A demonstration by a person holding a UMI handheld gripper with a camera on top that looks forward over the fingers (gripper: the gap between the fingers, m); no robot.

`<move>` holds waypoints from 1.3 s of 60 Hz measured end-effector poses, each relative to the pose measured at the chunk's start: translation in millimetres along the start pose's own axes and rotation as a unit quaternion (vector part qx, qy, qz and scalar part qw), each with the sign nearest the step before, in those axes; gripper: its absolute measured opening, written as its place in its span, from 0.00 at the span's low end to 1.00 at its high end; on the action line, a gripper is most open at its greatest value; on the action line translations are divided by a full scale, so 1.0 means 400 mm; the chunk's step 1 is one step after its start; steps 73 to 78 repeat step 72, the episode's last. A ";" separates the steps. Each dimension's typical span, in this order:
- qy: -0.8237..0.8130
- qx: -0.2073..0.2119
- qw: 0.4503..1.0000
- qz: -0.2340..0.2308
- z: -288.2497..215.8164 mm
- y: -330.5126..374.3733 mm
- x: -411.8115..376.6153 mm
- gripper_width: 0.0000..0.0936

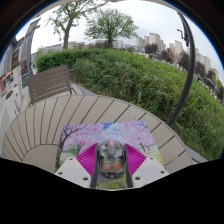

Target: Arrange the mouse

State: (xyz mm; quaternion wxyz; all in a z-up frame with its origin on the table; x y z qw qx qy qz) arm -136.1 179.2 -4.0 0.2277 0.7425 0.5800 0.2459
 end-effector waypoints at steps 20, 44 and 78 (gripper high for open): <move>-0.002 -0.006 1.000 -0.016 -0.067 0.225 0.054 0.90; 0.018 -0.058 0.997 -0.040 0.124 0.907 0.169 0.90; 0.013 -0.043 0.998 -0.040 0.188 1.041 0.245 0.90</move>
Point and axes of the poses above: the point between the fingertips, and its own axes, seen from behind it with the camera up: x to the right, z down, y backward, against the way the camera looks, the point moved 2 cm from there along y, backward, against the way the camera looks, and after that the axes turned 3 degrees about z, right-handed, at the moved point
